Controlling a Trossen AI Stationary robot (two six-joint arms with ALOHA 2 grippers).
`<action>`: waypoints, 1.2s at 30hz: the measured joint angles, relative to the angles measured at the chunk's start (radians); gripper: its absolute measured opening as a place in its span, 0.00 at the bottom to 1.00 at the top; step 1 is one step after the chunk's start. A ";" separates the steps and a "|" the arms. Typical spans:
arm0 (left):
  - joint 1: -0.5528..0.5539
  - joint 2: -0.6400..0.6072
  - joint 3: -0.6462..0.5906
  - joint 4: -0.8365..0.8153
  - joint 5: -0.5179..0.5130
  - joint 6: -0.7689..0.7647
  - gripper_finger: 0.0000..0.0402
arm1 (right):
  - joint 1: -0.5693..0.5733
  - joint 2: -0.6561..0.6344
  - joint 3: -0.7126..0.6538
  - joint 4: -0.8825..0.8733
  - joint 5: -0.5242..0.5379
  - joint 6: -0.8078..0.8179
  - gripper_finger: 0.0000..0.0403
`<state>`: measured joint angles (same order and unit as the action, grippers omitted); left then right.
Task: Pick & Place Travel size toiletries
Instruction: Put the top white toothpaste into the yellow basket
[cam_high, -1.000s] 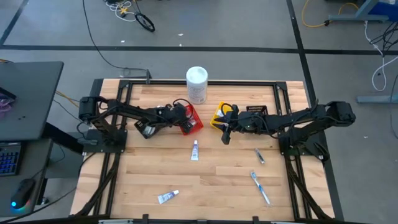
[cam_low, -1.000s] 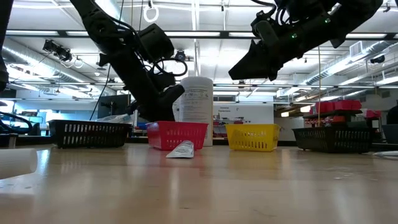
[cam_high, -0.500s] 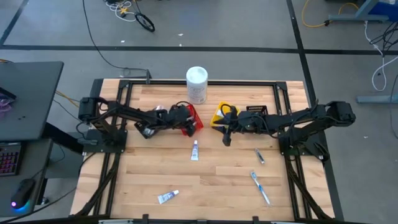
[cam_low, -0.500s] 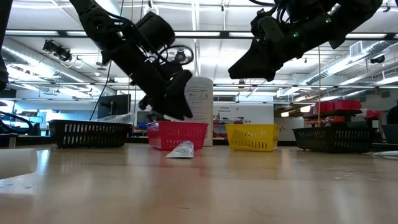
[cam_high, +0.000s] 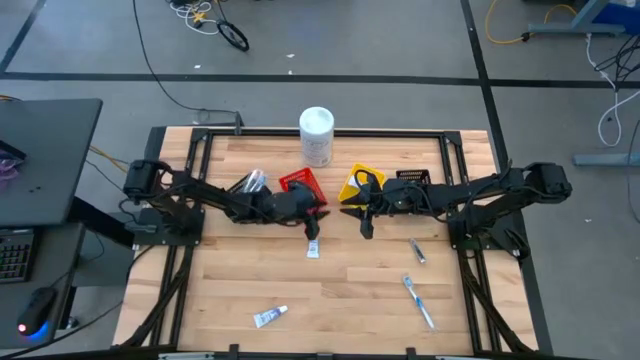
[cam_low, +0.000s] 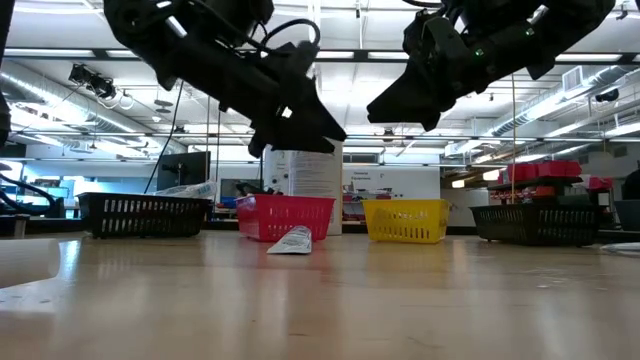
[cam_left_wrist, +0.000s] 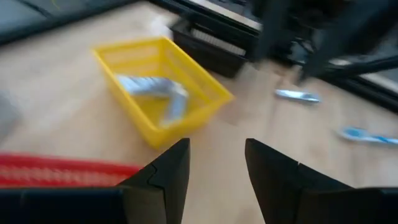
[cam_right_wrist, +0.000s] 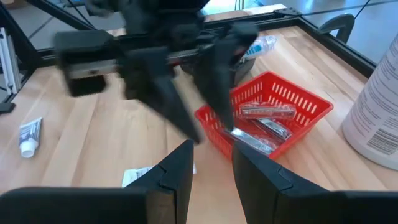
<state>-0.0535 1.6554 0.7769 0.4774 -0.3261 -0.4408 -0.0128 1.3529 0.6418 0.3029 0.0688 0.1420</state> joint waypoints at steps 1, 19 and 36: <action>-0.016 0.000 0.000 -0.004 0.021 -0.028 0.40 | 0.000 0.000 0.000 0.000 0.000 0.002 0.30; -0.214 0.000 -0.001 -0.396 -0.050 -0.486 0.40 | 0.000 0.000 0.000 -0.008 -0.001 0.015 0.30; -0.178 0.173 0.056 -0.325 0.046 -0.578 0.41 | -0.002 0.000 0.000 0.003 0.001 -0.029 0.30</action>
<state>-0.2317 1.8287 0.8333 0.1519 -0.2799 -1.0185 -0.0147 1.3529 0.6422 0.3062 0.0693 0.1129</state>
